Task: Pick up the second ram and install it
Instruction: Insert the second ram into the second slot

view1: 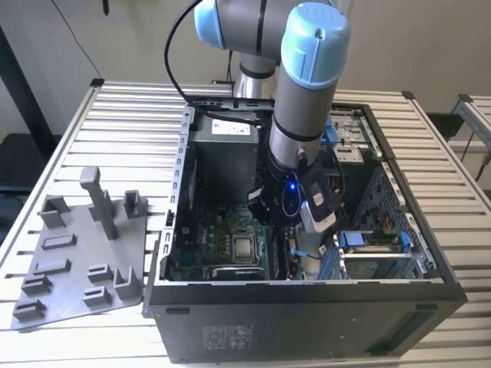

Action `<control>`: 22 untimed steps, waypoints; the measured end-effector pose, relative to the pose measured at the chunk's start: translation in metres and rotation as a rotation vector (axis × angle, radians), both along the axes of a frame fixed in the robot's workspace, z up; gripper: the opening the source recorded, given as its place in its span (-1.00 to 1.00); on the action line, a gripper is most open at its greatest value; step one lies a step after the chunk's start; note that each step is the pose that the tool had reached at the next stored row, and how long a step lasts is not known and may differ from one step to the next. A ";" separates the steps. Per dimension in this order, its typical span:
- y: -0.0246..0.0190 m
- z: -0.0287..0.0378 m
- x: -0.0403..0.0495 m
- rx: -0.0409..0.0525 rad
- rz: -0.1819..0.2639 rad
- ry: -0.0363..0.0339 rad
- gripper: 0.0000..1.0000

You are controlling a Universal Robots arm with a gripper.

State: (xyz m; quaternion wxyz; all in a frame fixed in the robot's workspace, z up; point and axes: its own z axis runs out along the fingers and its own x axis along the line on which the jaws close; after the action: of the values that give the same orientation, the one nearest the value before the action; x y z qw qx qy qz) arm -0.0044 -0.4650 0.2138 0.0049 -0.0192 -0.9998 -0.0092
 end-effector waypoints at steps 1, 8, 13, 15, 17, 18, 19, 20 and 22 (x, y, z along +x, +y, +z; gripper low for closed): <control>0.0000 0.0000 0.0000 0.0000 0.000 0.0000 -0.71; 0.0000 0.0000 0.0000 0.0000 0.000 0.0002 -0.71; 0.0000 -0.0009 0.0000 -0.0002 0.000 0.0003 -0.71; -0.0001 -0.0023 0.0000 -0.0002 0.000 0.0002 -0.71; -0.0001 -0.0024 0.0000 -0.0003 0.000 0.0003 -0.71; -0.0001 -0.0025 0.0000 -0.0004 0.000 0.0004 -0.71; 0.0000 -0.0026 0.0000 -0.0004 0.000 0.0003 -0.71; 0.0000 -0.0027 0.0000 -0.0002 0.000 0.0003 -0.71; 0.0000 -0.0028 0.0000 -0.0001 0.000 0.0002 -0.71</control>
State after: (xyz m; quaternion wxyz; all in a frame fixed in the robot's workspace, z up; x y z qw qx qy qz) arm -0.0044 -0.4650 0.2110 0.0050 -0.0192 -0.9998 -0.0092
